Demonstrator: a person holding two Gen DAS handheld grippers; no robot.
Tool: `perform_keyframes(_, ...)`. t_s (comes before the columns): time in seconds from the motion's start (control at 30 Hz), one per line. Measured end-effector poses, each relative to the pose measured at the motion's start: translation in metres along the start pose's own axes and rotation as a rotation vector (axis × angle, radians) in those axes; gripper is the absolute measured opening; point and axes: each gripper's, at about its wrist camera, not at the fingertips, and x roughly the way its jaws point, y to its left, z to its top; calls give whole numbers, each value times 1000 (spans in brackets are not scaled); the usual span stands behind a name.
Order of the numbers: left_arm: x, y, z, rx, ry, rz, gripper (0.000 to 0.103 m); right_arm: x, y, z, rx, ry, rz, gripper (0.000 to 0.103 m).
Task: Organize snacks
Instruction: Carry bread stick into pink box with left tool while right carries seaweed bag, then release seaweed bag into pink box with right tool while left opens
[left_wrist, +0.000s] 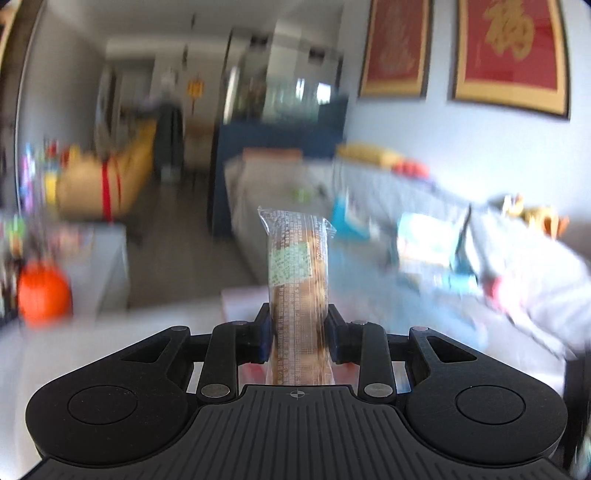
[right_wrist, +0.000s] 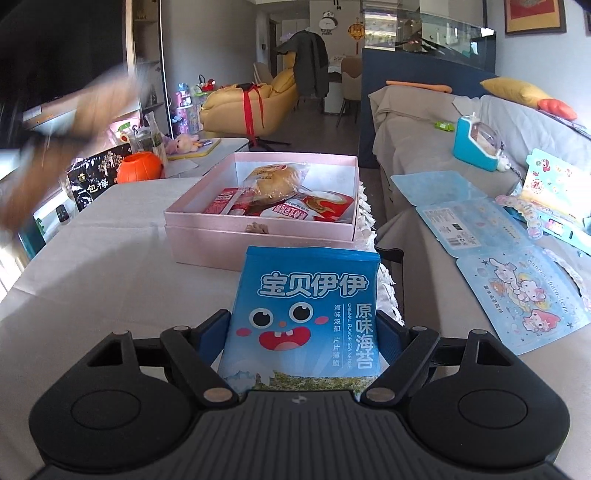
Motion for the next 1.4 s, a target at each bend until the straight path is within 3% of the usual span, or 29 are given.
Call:
perform_keyframes(0.1, 32, 0, 38, -24, -38, -21, 35, 0, -1, 2, 11, -12, 3, 82)
perform_keyframes(0.23, 98, 26, 55, -195, 80, -117, 38, -2, 0, 5, 16, -23, 11, 82)
perform_keyframes(0.4, 111, 48, 14, -214, 93, -13, 38, 2, -2, 3, 9, -8, 2, 82)
perform_keyframes(0.6, 74, 48, -67, -205, 179, -48, 38, 10, -10, 6, 28, 20, 4, 82)
perform_keyframes(0.7, 60, 46, -96, -199, 211, -68, 38, 6, -11, 32, 22, -29, 22, 82)
perform_keyframes(0.87, 54, 45, -116, -155, 225, -45, 38, 26, -3, 107, -5, -138, 6, 82)
perform_keyframes(0.97, 56, 48, -122, -148, 250, -21, 38, 55, 3, 141, 7, -196, 32, 91)
perform_keyframes(1.07, 51, 48, -127, -118, 260, 32, 38, 93, 8, 156, 18, -117, 17, 92)
perform_keyframes(1.2, 41, 50, -136, -104, 264, 78, 38, 112, 14, 137, 20, -44, -22, 92)
perform_keyframes(1.4, 29, 31, -156, -73, 301, 118, 38, 64, 27, 65, 0, -37, 10, 92)
